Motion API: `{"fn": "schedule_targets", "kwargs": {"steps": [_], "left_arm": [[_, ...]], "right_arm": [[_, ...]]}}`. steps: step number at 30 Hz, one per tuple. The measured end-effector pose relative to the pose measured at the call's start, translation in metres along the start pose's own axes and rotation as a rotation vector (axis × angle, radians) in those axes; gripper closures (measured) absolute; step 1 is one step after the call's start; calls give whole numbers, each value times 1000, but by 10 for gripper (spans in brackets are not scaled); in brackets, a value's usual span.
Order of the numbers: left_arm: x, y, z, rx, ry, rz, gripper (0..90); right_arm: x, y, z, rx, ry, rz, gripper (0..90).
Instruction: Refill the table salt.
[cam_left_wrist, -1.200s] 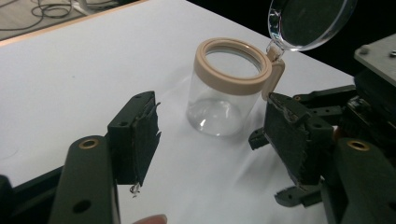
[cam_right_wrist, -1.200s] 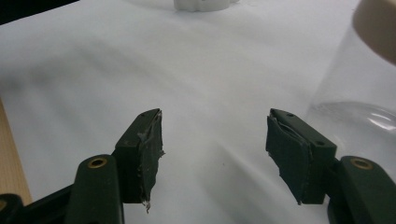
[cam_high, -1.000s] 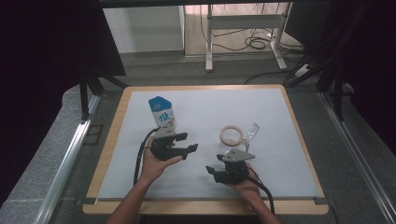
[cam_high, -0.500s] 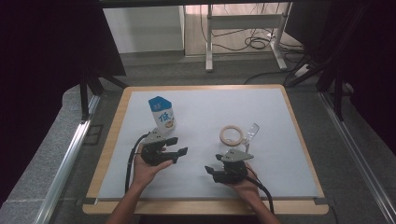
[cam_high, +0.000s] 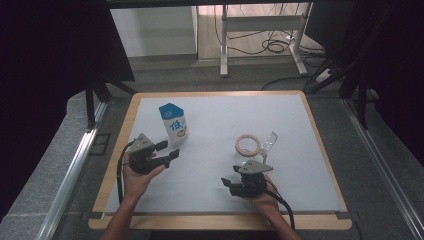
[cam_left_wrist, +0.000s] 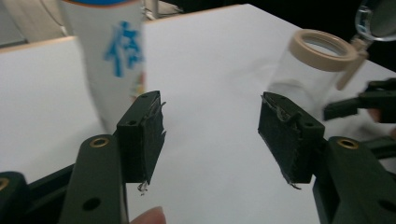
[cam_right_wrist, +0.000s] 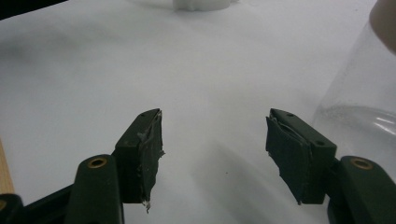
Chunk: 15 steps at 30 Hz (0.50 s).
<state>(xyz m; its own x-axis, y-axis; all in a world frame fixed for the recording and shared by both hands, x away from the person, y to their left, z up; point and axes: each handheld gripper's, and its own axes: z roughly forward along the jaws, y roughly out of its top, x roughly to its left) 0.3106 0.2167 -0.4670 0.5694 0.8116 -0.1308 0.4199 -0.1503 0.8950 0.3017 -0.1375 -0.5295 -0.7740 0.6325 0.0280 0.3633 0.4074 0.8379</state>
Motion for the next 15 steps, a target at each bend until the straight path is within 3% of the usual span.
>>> {"fn": "schedule_targets", "kwargs": {"steps": [9, 15], "left_arm": [[37, 17, 22, -16, 80, -44, 369], [54, 30, 39, -43, 73, -65, 440]], "right_arm": [[5, 0, 3, 13, 7, -8, 370], [6, -1, 5, 23, 12, -22, 367]]}}
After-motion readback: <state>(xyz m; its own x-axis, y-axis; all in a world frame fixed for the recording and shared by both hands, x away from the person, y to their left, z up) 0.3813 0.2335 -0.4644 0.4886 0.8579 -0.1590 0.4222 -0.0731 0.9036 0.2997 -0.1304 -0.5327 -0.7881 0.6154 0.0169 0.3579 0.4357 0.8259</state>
